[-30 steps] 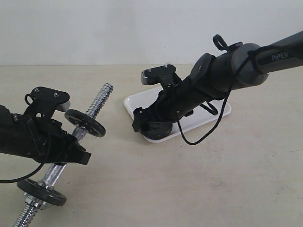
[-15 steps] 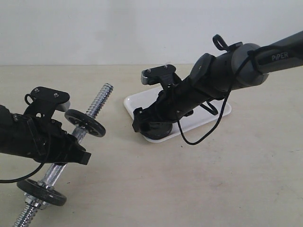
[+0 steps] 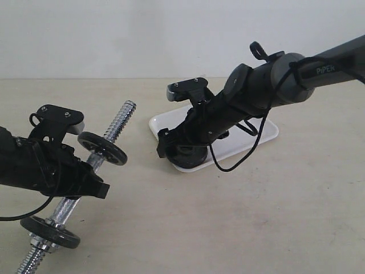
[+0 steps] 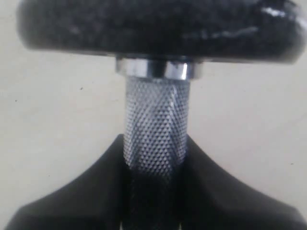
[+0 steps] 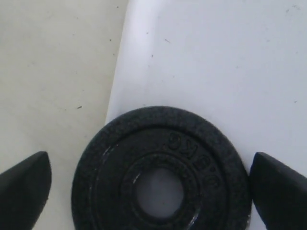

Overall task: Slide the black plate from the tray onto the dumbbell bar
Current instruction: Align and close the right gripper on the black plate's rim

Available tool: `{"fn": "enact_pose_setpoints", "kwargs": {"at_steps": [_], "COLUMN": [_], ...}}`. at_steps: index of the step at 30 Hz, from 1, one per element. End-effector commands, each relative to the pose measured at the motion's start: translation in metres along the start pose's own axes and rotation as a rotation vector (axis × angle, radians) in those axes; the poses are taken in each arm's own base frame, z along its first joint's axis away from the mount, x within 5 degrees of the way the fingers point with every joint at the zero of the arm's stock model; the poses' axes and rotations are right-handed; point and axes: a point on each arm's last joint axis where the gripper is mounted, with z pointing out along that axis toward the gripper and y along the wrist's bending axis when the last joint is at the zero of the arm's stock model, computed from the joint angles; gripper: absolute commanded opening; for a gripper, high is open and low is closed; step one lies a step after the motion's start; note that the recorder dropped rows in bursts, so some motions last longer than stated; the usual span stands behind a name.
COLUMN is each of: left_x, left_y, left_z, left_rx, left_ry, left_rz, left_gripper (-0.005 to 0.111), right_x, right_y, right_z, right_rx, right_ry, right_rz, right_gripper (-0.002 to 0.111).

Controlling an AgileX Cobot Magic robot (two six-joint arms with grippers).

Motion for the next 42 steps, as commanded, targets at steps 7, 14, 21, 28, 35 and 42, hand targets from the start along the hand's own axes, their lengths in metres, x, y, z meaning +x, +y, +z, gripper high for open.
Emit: {"fn": "enact_pose_setpoints", "kwargs": {"at_steps": [7,14,21,28,35,42], "left_x": [-0.021,-0.021,-0.021,-0.021,-0.021,-0.021], "left_y": [0.004,0.004,0.004,0.004,0.005,0.005], "left_z": [-0.014,-0.014,-0.014,-0.014,-0.014,-0.014], "left_rx": [-0.060,-0.060,-0.060,-0.060,-0.070,-0.070], "left_ry": [-0.128,-0.128,-0.128,-0.128,-0.135,-0.135], "left_rz": [-0.015,-0.015,-0.015,-0.015,-0.015,-0.015], "left_gripper": [0.004,0.004,0.004,0.004,0.004,0.004], "right_x": [0.004,0.004,0.008,0.004,0.001,0.002], "right_y": [-0.001,-0.001,-0.001,0.000,-0.001,-0.004], "right_z": [0.001,0.001,0.006,0.013,0.009,0.009], "right_rx": [0.023,0.023,0.006,-0.022,-0.005,0.018], "right_ry": [0.079,0.081,0.118,0.152,0.197,0.251], "right_rz": [-0.023,-0.018,-0.002,0.024,-0.012,-0.016], "right_gripper": [0.105,0.105,0.105,0.105,0.105,0.105]}}
